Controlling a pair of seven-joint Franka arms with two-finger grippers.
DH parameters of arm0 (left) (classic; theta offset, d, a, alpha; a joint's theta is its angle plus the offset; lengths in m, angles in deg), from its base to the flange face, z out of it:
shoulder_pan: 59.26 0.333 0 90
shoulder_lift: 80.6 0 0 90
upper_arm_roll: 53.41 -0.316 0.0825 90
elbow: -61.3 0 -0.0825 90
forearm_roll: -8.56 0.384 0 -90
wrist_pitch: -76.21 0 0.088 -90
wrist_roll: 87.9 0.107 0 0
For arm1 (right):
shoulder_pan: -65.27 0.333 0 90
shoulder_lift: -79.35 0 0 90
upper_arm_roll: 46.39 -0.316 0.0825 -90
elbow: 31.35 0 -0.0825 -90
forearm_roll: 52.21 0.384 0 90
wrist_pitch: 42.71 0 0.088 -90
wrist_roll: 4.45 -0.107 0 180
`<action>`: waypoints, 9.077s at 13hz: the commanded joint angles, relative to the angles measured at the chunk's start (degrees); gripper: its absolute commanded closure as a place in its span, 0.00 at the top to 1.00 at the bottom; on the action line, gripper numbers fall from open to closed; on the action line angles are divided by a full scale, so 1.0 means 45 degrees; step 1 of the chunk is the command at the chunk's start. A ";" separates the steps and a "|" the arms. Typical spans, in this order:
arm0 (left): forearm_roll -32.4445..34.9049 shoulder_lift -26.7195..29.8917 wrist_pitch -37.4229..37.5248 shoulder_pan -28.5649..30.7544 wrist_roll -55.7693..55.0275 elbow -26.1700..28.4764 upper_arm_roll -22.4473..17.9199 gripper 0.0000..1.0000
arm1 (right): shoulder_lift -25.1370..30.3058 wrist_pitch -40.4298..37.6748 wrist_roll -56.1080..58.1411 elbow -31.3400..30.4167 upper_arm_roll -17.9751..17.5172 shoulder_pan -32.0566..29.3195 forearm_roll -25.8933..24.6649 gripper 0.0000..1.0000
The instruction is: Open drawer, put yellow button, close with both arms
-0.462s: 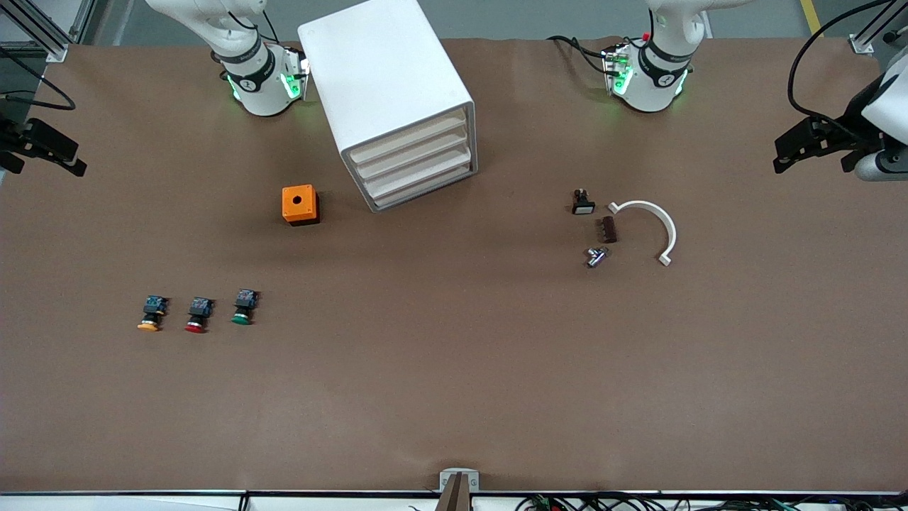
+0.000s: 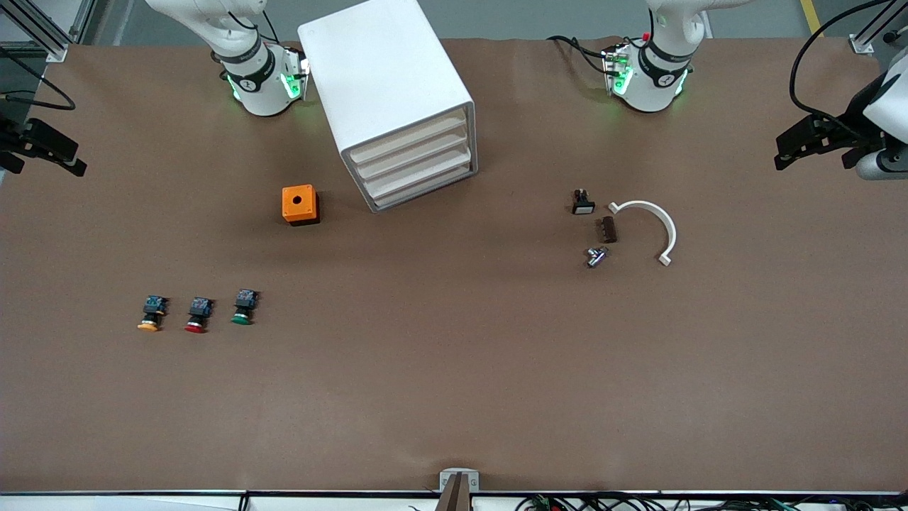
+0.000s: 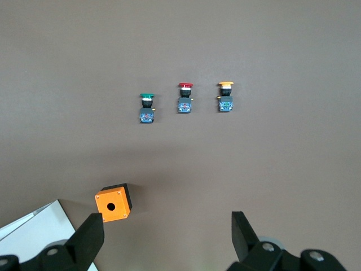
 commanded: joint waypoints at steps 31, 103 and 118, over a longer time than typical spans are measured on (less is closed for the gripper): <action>-0.5703 -0.7730 -0.3057 -0.7209 -2.0613 -0.0391 0.0326 1.00 | -0.4008 0.2754 0.1236 0.0761 -0.0054 -0.1117 -0.0120 1.00; -0.8052 -0.9919 -0.3076 -0.2366 -1.9413 -0.3673 -0.1255 1.00 | -0.6082 0.5103 -2.3922 0.1442 -0.0093 1.1306 0.1071 1.00; -0.2864 -0.9021 -0.4463 -0.5544 -1.4081 -0.3634 -0.0318 1.00 | -0.4110 -0.1418 -0.1475 0.2830 -0.0054 0.1431 0.0700 1.00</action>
